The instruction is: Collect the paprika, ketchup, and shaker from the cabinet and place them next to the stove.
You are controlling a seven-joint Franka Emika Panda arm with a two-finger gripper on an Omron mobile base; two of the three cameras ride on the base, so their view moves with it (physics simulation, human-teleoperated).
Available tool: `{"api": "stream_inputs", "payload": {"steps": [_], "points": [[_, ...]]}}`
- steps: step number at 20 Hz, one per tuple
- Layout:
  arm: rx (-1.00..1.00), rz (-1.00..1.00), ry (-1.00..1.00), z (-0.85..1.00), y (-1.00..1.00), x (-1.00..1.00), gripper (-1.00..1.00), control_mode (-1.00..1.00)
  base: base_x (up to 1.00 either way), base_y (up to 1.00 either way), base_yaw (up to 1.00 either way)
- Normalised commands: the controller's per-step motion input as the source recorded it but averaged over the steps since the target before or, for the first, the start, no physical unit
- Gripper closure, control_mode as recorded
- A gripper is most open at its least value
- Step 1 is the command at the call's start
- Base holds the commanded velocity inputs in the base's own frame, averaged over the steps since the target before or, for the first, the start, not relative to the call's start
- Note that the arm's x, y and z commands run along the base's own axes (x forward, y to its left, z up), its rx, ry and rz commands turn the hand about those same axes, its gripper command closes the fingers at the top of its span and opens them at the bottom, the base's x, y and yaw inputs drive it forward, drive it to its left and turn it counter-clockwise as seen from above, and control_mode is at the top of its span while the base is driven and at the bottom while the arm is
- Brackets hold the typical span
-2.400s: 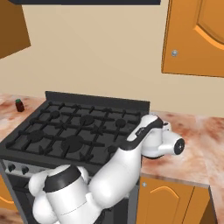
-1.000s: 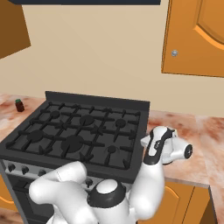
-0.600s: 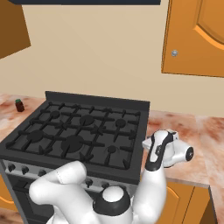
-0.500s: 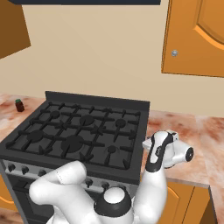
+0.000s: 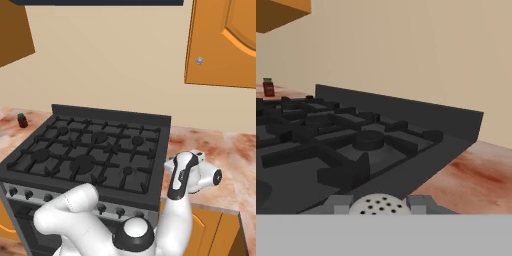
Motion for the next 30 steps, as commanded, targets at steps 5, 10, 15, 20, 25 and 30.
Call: {"api": "stream_inputs", "payload": {"steps": [5, 10, 15, 20, 25, 30], "points": [[0.0, 0.0, 0.02, -0.22, -0.06, 0.08, -1.0, -1.0, 0.0, 0.0, 0.0], [0.0, 0.0, 0.0, -0.16, -0.05, 0.01, -1.0, -1.0, 0.0, 0.0, 0.0], [0.0, 0.0, -0.01, 0.0, 0.0, -0.13, -1.0, -1.0, 0.0, 0.0, 0.0], [0.0, 0.0, -0.05, 0.15, 0.01, -0.3, -1.0, -1.0, 0.0, 0.0, 0.0], [-0.01, 0.0, -0.06, 0.37, 0.1, -0.41, -1.0, -1.0, 0.0, 0.0, 0.0], [-0.02, 0.0, -0.06, 0.49, 0.21, -0.39, -1.0, -1.0, 0.0, 0.0, 0.0]]}}
